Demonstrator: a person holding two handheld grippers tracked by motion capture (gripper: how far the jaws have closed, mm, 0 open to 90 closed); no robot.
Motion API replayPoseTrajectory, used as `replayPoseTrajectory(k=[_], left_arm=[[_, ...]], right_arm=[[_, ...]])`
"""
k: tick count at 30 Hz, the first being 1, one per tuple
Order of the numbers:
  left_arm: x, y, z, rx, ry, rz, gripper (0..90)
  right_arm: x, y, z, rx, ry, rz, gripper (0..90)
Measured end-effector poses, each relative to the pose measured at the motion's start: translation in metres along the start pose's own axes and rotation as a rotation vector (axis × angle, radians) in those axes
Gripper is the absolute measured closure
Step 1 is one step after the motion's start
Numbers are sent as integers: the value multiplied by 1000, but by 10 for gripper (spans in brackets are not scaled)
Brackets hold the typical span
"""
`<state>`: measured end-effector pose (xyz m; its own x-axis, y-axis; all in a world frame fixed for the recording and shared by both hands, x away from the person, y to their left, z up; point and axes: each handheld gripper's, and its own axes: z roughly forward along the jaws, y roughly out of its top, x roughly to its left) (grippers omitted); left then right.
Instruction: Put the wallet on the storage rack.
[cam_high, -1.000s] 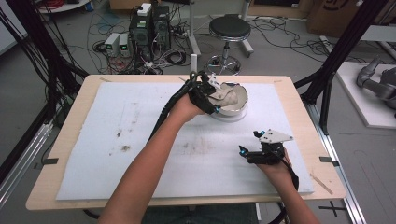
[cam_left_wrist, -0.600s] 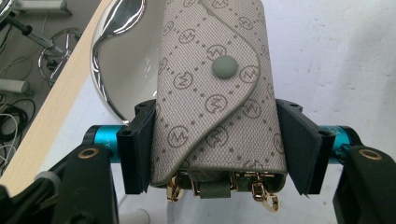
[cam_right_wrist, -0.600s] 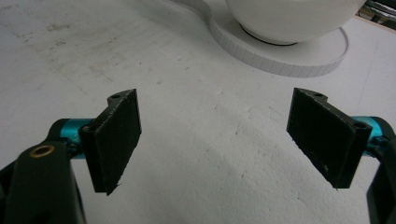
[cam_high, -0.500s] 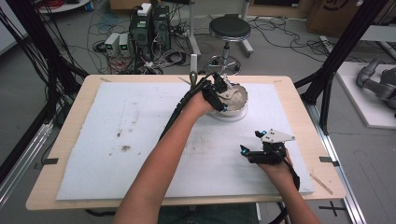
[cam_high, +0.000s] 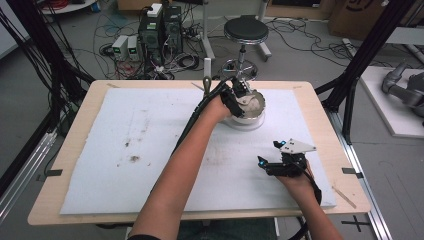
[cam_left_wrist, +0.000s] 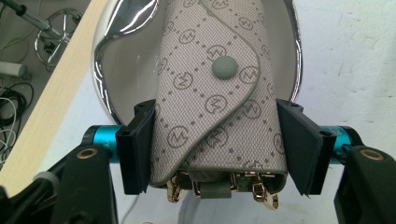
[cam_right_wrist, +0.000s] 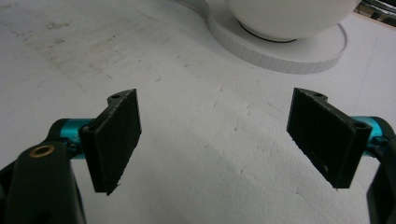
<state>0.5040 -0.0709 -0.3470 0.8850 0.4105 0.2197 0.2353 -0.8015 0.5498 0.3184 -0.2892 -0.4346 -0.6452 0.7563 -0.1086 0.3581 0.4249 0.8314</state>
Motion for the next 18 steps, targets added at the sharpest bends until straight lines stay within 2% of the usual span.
replayPoseTrajectory(k=[6,13,18], left_arm=[[-1,3,6,-2,0,-11,344],[-3,6,12,0,-1,-7,331],[-6,8,11,-27,15,-17,306]], right_arm=[[0,-1,-1,4,0,2,179],[1,0,0,2,0,-6,179],[0,-1,-1,0,-1,0,179]])
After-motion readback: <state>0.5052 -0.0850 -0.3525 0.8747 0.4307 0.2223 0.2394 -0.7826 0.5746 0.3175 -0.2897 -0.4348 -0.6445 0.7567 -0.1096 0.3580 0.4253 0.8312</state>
